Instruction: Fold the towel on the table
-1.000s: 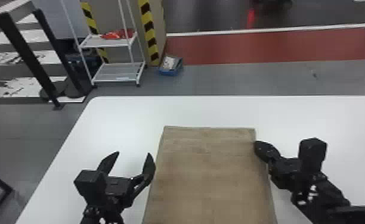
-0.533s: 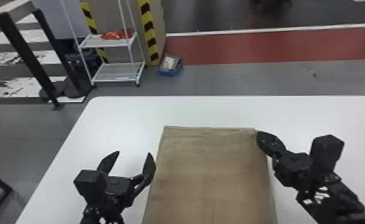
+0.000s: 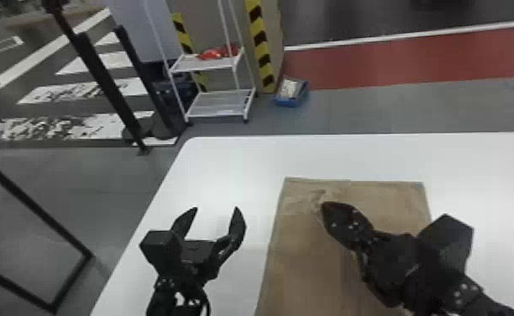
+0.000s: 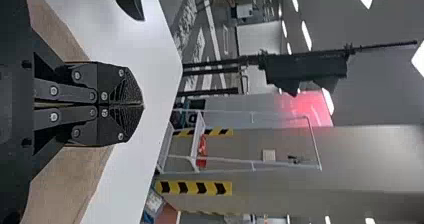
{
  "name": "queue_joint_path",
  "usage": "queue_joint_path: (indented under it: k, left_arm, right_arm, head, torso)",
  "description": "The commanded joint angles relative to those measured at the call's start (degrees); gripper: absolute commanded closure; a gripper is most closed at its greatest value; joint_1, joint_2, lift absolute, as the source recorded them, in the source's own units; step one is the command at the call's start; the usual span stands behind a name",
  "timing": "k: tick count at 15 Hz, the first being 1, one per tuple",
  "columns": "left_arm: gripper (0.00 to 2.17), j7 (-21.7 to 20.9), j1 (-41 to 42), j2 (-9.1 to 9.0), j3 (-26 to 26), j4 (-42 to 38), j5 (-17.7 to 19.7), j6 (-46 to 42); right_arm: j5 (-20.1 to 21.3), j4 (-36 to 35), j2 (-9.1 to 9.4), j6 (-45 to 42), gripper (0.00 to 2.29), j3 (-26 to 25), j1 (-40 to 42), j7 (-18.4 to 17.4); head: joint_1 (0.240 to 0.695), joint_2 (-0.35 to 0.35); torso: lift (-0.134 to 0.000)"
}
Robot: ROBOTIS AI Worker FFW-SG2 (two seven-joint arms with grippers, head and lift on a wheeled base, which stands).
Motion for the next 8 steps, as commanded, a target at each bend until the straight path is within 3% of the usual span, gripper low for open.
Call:
queue_joint_path:
  k: [1, 4, 5, 6, 7, 8]
  left_arm:
    - [0.04, 0.2, -1.0, -0.15, 5.8, -0.3, 2.8, 0.0]
    - [0.04, 0.1, -1.4, -0.15, 10.8, -0.8, 5.5, 0.5]
    - [0.04, 0.1, -1.4, -0.15, 11.4, -0.7, 5.7, 0.5]
    - [0.04, -0.1, -1.4, -0.15, 11.5, -0.7, 5.9, 0.5]
    - [0.04, -0.2, -1.4, -0.15, 11.5, -0.7, 5.9, 0.5]
    - [0.04, -0.5, -1.4, -0.15, 11.3, -0.7, 5.8, 0.5]
  right_arm:
    - [6.6, 0.2, -0.39, 4.6, 1.17, 7.3, -1.2, -0.1]
    - [10.6, 3.4, -0.57, 6.5, 1.1, 13.5, -2.7, 0.2]
    - [11.4, 4.3, -0.65, 7.6, 0.84, 14.7, -3.1, 1.2]
    - [11.7, 4.5, -0.65, 9.0, 0.34, 15.1, -3.3, 2.5]
    - [11.1, 4.3, -1.18, 9.0, 0.01, 14.9, -2.8, 2.5]
    - [10.6, 2.4, -1.8, 8.1, 0.0, 13.3, -1.6, 2.5]
  head:
    - [0.695, 0.35]
    - [0.695, 0.35]
    - [0.695, 0.35]
    - [0.695, 0.35]
    - [0.695, 0.35]
    - [0.695, 0.35]
  torso:
    - [-0.115]
    - [-0.115]
    - [-0.115]
    - [-0.115]
    - [-0.115]
    - [-0.115]
